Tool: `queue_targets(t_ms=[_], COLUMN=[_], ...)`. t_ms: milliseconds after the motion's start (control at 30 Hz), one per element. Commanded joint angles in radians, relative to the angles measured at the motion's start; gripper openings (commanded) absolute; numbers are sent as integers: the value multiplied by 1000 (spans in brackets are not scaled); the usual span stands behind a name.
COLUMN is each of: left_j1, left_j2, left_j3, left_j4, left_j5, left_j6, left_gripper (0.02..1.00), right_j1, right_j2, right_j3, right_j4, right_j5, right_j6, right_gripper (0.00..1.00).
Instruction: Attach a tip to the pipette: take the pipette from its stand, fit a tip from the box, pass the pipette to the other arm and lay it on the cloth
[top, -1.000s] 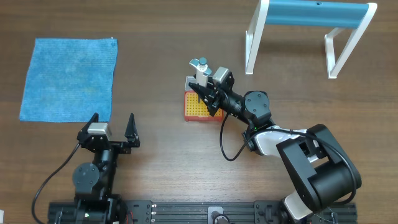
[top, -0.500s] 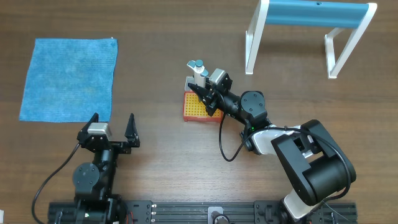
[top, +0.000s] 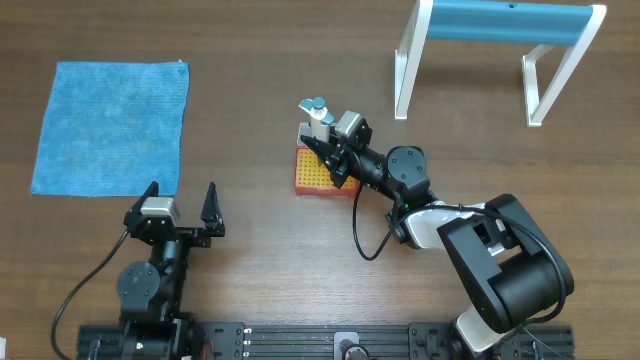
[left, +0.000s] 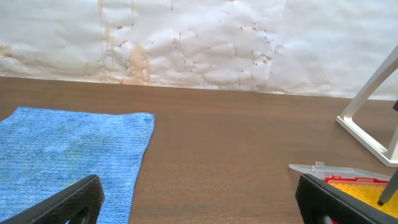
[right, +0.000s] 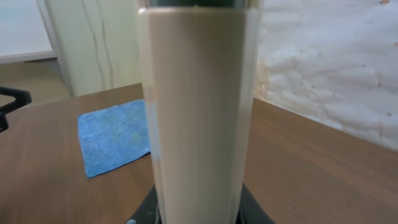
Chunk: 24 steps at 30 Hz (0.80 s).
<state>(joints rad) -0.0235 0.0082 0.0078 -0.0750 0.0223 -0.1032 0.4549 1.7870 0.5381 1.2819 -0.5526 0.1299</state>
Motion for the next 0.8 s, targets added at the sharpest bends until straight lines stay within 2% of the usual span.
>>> queue_targets(t_ms=[33,800], left_j1=[-2,-2], left_j2=[-5,-5], left_j3=[-2,-2], left_j4=[-6,-6], left_j5=[-11,-11], left_j6=[-5,-5], left_gripper=[998,998], right_j1=[14,-3], right_j2=[-27,-32], right_j3=[21,21], right_j4=[2,-10], right_j5=[-21,-5], right_j6=[11,-13], right_gripper=[77,77])
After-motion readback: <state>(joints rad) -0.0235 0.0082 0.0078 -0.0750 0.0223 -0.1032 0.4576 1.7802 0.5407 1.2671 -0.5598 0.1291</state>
